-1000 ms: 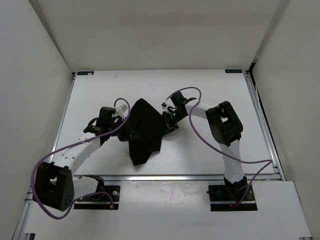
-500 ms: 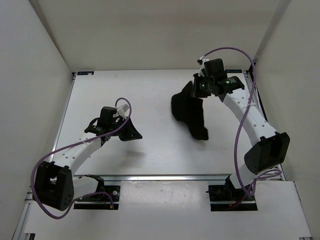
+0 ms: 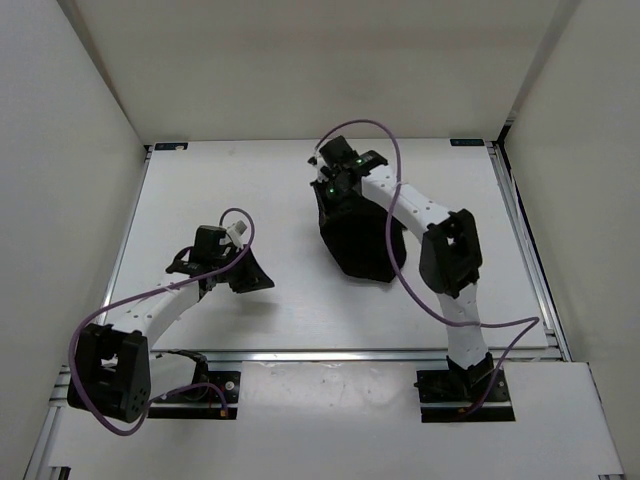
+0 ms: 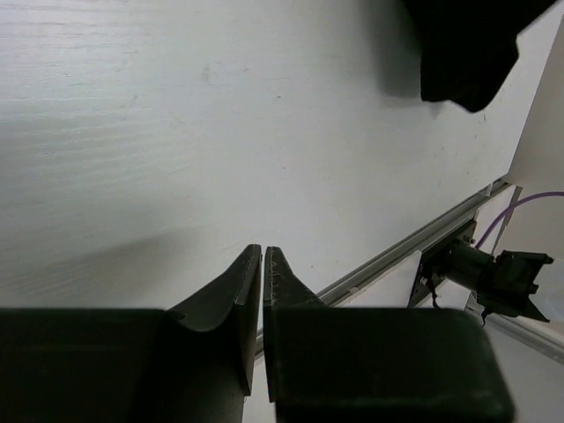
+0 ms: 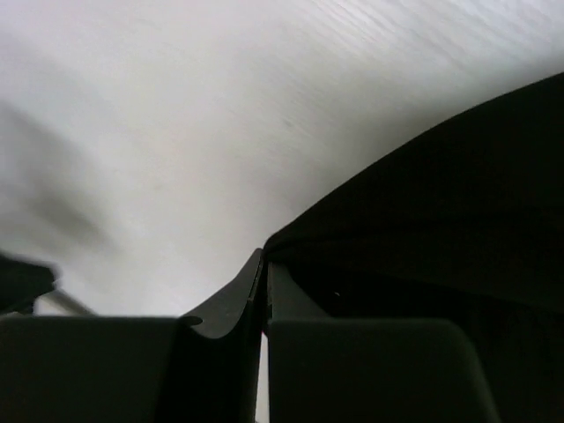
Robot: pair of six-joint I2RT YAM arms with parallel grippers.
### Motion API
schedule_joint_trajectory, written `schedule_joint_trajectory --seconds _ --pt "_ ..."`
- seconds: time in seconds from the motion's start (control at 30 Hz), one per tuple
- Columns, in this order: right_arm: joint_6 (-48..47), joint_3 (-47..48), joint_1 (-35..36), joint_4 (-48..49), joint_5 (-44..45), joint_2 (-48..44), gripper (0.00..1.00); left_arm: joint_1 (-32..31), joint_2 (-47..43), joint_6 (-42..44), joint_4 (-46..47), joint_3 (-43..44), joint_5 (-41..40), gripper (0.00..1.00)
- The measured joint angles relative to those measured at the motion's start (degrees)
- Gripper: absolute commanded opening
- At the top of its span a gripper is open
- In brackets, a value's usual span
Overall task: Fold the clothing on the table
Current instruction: Flatten the skirt out
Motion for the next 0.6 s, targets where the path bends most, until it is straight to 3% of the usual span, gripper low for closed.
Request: schedule_joint_trajectory --seconds 0.1,0.23,0.33,0.43,0.57,0.6 --pt "-0.07 0.04 -1.18 2.93 -5.20 -5.51 0.00 0.74 -0.09 0.15 -0.11 -0.46 -0.55 0.18" --pt "1.38 -2.71 -7.23 10.91 -8.63 -20.74 0.00 1.01 -0.09 0.28 -0.17 -0.66 -0.68 0.18" --pt "3.45 -11.39 -15.47 18.84 -10.03 -35.71 0.00 1.07 0.00 0.33 -0.17 -0.66 -0.74 0.17" --pt "5.40 -20.46 -22.18 21.94 -11.76 -44.17 0.01 1.36 0.15 0.35 -0.22 -0.68 -0.83 0.18" --pt "6.34 -41.24 -25.00 23.71 -13.73 -45.68 0.22 2.19 0.11 0.33 0.02 -1.22 -0.90 0.17" --pt "6.27 -44.87 -25.05 22.82 -13.77 -44.68 0.33 2.29 0.11 0.33 -0.02 -1.49 -0.98 0.18"
